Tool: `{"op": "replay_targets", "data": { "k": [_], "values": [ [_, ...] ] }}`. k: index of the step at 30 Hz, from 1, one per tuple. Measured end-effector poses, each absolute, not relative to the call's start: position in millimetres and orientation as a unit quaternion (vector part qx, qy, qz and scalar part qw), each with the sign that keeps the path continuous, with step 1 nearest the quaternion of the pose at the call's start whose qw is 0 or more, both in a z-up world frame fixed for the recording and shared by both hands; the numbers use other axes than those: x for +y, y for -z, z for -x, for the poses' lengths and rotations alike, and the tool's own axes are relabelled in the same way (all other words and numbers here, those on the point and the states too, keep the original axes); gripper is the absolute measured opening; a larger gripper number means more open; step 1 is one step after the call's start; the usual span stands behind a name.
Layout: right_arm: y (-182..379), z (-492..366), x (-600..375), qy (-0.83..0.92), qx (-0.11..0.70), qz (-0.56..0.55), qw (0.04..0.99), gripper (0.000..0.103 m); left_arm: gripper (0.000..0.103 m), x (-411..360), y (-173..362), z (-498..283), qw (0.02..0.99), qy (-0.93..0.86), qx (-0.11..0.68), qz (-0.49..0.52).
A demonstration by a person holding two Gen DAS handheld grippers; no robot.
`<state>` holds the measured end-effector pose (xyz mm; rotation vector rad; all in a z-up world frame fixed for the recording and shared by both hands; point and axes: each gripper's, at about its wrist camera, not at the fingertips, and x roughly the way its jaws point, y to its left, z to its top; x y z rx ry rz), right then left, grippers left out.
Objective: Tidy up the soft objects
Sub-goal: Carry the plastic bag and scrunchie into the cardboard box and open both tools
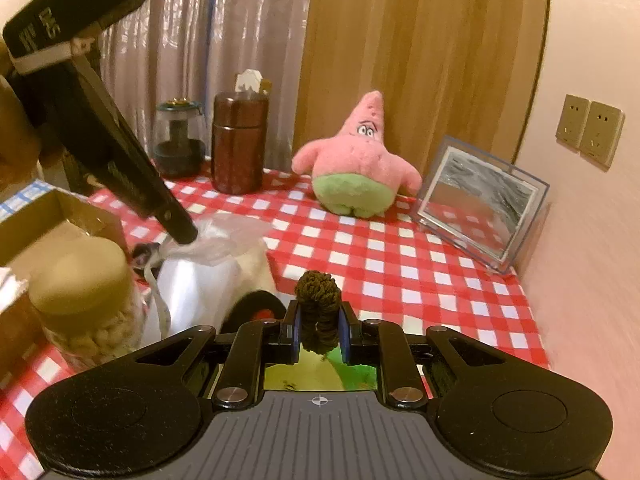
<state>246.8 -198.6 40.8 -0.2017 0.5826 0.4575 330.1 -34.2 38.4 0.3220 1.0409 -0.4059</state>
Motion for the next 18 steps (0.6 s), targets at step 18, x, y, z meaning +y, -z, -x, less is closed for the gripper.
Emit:
{"op": "replay_targets", "data": {
  "k": [18],
  "values": [
    [-87, -228, -158, -0.282, 0.241, 0.023, 0.928, 0.019, 0.003, 26, -119, -281, 0.885, 0.139, 0.424, -0.129]
  ]
}}
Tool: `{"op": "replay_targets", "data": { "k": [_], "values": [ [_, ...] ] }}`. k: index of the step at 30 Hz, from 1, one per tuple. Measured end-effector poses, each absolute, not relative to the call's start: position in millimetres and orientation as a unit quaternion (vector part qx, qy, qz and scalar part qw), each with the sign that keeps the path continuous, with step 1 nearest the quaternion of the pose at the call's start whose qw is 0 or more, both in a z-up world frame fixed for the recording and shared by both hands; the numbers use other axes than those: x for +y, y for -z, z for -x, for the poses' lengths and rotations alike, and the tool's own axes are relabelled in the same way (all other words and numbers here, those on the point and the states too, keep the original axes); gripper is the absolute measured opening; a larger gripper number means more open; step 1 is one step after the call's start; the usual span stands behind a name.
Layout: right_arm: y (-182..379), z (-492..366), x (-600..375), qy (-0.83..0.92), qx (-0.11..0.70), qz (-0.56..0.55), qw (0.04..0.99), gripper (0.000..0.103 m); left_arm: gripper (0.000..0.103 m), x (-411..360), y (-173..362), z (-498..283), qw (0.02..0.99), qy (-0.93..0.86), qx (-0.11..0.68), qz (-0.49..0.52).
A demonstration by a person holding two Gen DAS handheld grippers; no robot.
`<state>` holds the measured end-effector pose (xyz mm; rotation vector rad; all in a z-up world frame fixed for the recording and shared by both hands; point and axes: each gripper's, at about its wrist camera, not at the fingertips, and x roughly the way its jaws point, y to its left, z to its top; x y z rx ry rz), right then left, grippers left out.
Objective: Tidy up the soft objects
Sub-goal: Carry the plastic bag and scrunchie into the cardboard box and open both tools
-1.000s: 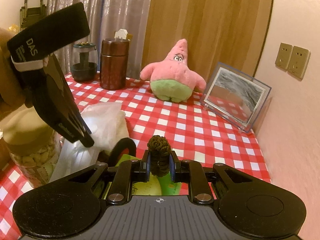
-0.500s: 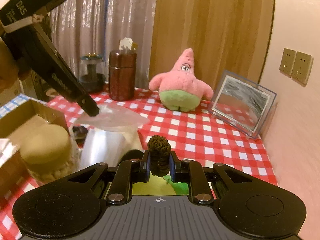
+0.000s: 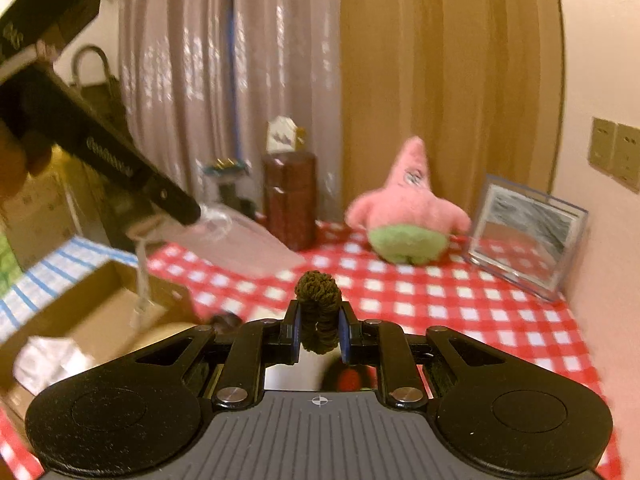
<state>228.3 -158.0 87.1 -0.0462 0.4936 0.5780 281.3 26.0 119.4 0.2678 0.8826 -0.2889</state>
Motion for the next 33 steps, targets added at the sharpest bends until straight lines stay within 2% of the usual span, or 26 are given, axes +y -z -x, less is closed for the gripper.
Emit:
{"op": "replay_targets", "data": {
  "k": [6, 12, 24, 28, 33],
  "values": [
    [-111, -208, -120, -0.345, 0.214, -0.008, 0.914, 0.018, 0.004, 76, -136, -252, 0.895, 0.100, 0.418, -0.123],
    [-110, -189, -63, -0.431, 0.252, -0.025, 0.866, 0.018, 0.004, 132, -135, -216, 0.897, 0.057, 0.420, -0.126],
    [-64, -174, 41, -0.491, 0.346, 0.026, 0.799, 0.018, 0.004, 221, -55, -155, 0.878, 0.007, 0.470, -0.092],
    [-51, -179, 53, -0.491, 0.367, 0.026, 0.790, 0.018, 0.019, 238, -23, -143, 0.869, -0.001, 0.491, -0.064],
    [-40, -184, 61, -0.494, 0.386, 0.025, 0.779, 0.019, 0.023, 253, -11, -121, 0.872, -0.013, 0.489, -0.030]
  ]
}}
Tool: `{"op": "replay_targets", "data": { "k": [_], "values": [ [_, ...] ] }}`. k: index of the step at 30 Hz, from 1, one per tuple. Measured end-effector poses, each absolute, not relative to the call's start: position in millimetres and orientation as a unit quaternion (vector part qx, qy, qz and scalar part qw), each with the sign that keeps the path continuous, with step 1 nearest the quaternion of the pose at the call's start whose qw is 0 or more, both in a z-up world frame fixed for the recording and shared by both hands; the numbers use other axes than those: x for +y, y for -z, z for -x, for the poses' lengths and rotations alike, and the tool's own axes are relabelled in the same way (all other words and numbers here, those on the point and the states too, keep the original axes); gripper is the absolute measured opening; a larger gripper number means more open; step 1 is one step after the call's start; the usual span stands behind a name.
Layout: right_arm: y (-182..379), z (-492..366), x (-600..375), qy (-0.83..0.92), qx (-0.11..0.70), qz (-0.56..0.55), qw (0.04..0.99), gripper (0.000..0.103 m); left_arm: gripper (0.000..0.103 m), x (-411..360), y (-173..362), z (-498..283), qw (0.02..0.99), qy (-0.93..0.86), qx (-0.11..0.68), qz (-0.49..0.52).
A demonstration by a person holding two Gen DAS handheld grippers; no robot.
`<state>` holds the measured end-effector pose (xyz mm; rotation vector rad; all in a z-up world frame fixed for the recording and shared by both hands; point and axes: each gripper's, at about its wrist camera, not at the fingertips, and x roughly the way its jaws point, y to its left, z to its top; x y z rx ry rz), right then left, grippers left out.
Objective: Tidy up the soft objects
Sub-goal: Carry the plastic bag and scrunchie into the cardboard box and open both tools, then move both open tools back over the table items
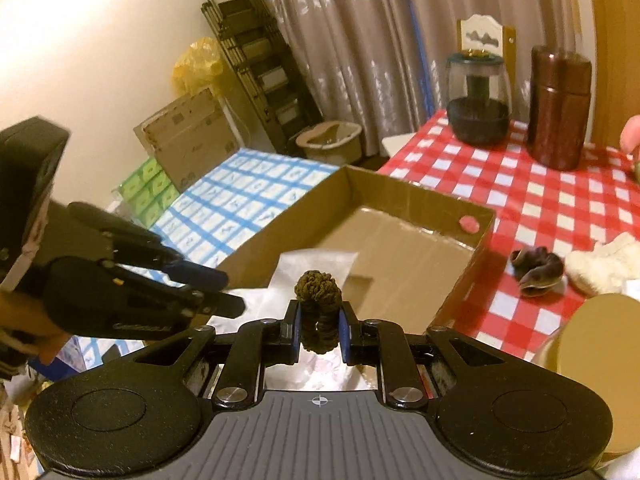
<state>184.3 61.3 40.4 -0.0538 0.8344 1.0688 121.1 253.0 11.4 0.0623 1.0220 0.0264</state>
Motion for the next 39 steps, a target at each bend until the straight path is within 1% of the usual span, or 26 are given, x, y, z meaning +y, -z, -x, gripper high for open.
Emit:
{"op": "replay_targets", "data": {
  "k": [2, 7, 8, 9, 10, 11, 26, 31, 39],
  "values": [
    [-37, -185, 64, -0.498, 0.393, 0.023, 0.773, 0.019, 0.025, 257, -11, -112, 0.875, -0.019, 0.483, -0.023],
    [-29, -185, 73, -0.506, 0.399, 0.029, 0.764, 0.019, 0.026, 262, -14, -98, 0.885, -0.034, 0.464, -0.006],
    [-28, -185, 75, -0.508, 0.401, 0.029, 0.762, 0.022, 0.026, 262, -14, -97, 0.886, -0.035, 0.462, -0.004],
    [-27, -185, 76, -0.508, 0.403, 0.027, 0.761, 0.028, 0.027, 263, -15, -96, 0.887, -0.036, 0.460, 0.000],
    [-26, -186, 77, -0.506, 0.403, 0.025, 0.762, 0.045, 0.027, 263, -15, -95, 0.888, -0.037, 0.458, 0.004],
    [-25, -187, 76, -0.506, 0.404, 0.020, 0.762, 0.056, 0.027, 263, -15, -95, 0.889, -0.039, 0.455, 0.008],
    [-43, -179, 52, -0.502, 0.376, 0.021, 0.778, 0.056, 0.027, 251, -9, -86, 0.895, -0.043, 0.443, 0.038],
    [-54, -176, 38, -0.500, 0.355, 0.019, 0.789, 0.056, 0.028, 242, -13, -85, 0.899, -0.038, 0.435, 0.042],
    [-75, -172, -6, -0.480, 0.294, 0.008, 0.827, 0.056, 0.028, 218, -27, -92, 0.909, -0.025, 0.413, 0.048]
  ]
}}
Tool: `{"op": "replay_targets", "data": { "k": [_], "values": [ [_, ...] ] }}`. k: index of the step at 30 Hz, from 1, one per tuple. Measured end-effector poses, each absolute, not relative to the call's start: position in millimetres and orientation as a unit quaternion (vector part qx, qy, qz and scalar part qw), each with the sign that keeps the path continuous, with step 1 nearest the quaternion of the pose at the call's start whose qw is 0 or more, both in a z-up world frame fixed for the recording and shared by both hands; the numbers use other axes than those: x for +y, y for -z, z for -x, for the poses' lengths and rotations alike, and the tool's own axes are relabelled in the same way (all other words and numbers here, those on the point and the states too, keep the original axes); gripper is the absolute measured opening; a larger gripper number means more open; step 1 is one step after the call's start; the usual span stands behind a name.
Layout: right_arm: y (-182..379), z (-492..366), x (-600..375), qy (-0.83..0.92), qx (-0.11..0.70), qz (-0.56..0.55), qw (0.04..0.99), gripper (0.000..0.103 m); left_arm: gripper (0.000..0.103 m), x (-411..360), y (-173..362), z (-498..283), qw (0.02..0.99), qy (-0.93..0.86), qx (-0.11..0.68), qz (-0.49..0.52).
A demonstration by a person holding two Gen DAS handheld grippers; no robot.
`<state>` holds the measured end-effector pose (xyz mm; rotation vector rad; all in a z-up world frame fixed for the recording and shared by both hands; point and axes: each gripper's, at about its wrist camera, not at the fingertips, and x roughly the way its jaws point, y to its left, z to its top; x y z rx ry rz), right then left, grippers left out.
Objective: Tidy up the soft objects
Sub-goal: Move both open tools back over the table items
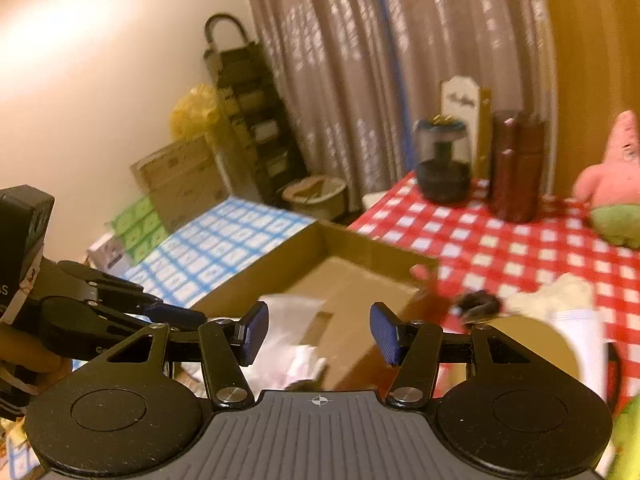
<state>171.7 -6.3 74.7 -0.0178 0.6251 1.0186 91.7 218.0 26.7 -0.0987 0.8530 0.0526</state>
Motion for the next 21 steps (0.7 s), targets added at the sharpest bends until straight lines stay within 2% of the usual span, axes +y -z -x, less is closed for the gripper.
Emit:
{"op": "replay_targets", "data": {
  "k": [11, 21],
  "values": [
    [-91, -176, -102, -0.398, 0.245, -0.012, 0.884, 0.056, 0.031, 169, -50, -116, 0.923, 0.017, 0.382, 0.043],
    [-77, -199, -187, -0.271, 0.276, -0.022, 0.922, 0.056, 0.034, 118, -60, -145, 0.927, 0.064, 0.369, 0.036]
  ]
}}
